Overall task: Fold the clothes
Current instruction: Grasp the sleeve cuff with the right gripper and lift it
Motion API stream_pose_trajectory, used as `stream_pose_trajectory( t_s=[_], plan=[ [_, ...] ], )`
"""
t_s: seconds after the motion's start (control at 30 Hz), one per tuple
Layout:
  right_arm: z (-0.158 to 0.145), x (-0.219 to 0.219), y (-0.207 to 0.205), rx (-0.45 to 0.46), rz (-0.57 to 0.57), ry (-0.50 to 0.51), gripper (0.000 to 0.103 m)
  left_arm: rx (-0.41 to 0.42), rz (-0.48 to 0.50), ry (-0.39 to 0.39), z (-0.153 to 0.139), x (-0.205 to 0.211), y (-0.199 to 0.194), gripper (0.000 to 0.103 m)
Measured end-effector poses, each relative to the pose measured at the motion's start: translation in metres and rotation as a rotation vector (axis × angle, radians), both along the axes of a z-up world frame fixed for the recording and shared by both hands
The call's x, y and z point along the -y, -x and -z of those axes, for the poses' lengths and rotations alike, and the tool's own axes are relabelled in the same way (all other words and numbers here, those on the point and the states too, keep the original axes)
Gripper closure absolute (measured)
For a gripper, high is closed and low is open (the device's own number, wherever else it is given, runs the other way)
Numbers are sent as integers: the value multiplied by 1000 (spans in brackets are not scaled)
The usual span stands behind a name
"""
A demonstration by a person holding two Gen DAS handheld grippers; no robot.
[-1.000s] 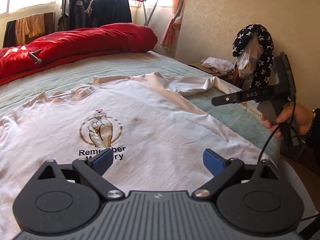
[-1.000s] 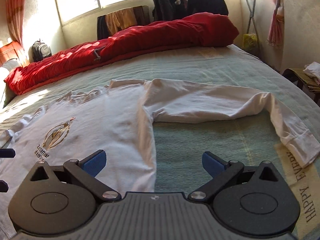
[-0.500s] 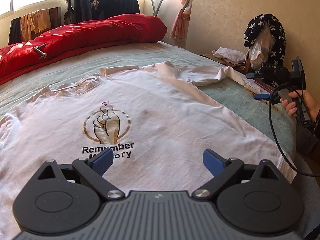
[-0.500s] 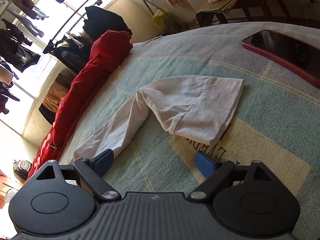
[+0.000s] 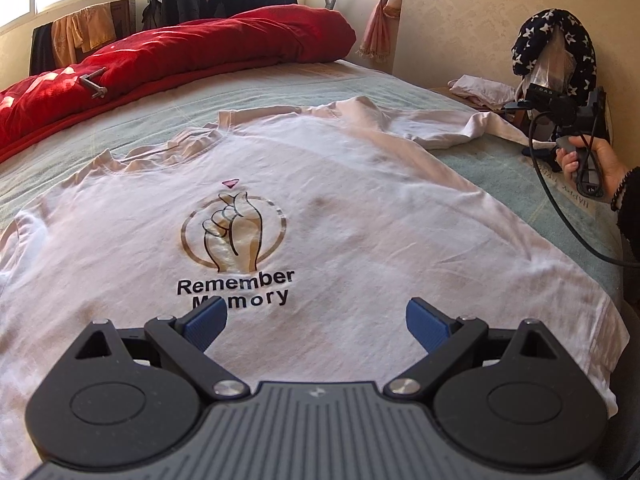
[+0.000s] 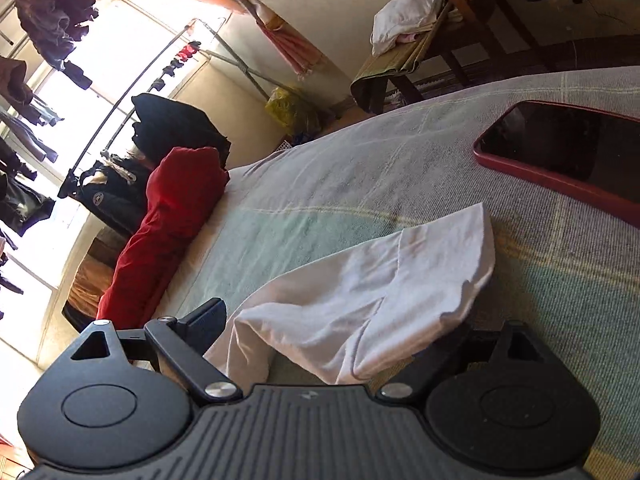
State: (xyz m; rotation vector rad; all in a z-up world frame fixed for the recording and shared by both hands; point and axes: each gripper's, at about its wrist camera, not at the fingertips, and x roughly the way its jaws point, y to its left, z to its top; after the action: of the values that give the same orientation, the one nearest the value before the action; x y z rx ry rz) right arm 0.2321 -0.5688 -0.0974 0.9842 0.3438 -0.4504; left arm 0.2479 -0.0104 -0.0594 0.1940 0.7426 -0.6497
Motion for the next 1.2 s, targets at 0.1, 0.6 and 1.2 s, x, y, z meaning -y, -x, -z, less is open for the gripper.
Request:
stream_pose_trajectory(
  t_s=[0.1, 0.6, 1.2],
  plan=[
    [-8, 3, -18, -126, 0, 124, 37, -9, -3, -6, 2, 0, -2, 7],
    [-55, 31, -93, -476, -59, 650, 89, -21, 3, -13, 5, 3, -5, 7],
    [-58, 19, -101, -669, 8, 686, 60, -10, -19, -11, 1, -1, -6, 7]
  ],
)
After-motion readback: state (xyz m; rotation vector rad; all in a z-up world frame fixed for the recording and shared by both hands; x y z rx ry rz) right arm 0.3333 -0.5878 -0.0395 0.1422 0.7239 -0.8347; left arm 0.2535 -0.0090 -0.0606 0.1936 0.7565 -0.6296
